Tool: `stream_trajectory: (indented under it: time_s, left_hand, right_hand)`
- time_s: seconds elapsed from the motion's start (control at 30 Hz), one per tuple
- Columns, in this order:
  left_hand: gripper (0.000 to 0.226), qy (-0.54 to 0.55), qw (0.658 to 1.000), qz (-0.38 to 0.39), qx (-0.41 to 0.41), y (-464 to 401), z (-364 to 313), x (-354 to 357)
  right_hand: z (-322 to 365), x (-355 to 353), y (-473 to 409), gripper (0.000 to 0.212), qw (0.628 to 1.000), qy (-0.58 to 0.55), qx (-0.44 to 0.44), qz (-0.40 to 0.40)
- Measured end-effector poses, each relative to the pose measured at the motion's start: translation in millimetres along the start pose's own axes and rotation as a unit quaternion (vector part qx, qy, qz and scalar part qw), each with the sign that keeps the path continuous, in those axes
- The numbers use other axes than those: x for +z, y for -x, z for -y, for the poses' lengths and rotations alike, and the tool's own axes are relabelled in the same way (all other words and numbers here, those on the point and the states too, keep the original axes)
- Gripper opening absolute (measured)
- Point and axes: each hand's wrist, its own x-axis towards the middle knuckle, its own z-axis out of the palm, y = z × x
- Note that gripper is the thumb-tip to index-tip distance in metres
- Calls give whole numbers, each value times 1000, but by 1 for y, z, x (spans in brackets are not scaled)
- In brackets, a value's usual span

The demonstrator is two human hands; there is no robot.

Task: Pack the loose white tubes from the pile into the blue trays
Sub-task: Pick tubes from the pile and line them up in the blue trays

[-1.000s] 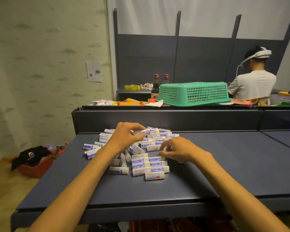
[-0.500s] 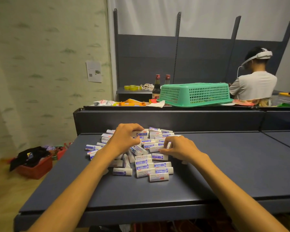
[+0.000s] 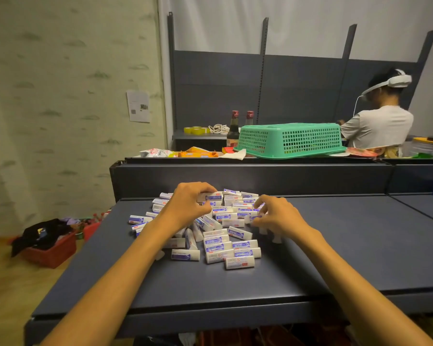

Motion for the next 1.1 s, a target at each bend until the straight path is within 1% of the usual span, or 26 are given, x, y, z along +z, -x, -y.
stream_trajectory:
  time_s: [0.07,0.13,0.2,0.37,0.43,0.53,0.6,0.67,0.73,0.8,0.9,0.97,1.1]
  left_hand:
    - [37,1,1000,0,1,0,0,0]
    - [37,3,1000,0,3,0,1,1]
    - [36,7,1000,2,5,0,1,1]
    - [36,19,1000,1,18,-1,1,0]
    - [36,20,1000,-1,21,-1,3,-2]
    - [37,20,999,0,26,0,7,-4]
    - [37,20,999,1,29,0,9,-6]
    - [37,20,999,2,33,1,11,-7]
    - [37,23,999,3,35,1,13,-9]
    - [37,26,999,1,37,1,15,-10]
    - [36,29,999,-1,40,1,18,-10]
    - [36,34,999,0,39,2,19,-10]
    - [37,44,998,-1,40,3,20,-8]
  right_hand:
    - [-5,-3,1,38,998,-55,-10,-27]
    - [-8,-3,3,32,991,-122,-24,-45]
    - [-6,-4,6,27,980,-190,-29,-45]
    - [-1,-4,9,15,947,-316,-32,-39]
    - [2,-4,10,17,927,-369,-47,-44]
    - [5,-3,10,28,903,-420,-73,-47]
    - [9,-1,9,33,899,-428,-67,-58]
    - [13,2,8,29,897,-431,-44,-86]
    - [17,4,7,21,902,-419,-40,-99]
    - [19,5,6,16,915,-387,-59,-98]
    - [21,5,9,20,939,-319,-95,-84]
    - [24,5,12,19,945,-296,-111,-78]
    - [25,6,15,11,949,-279,-126,-75]
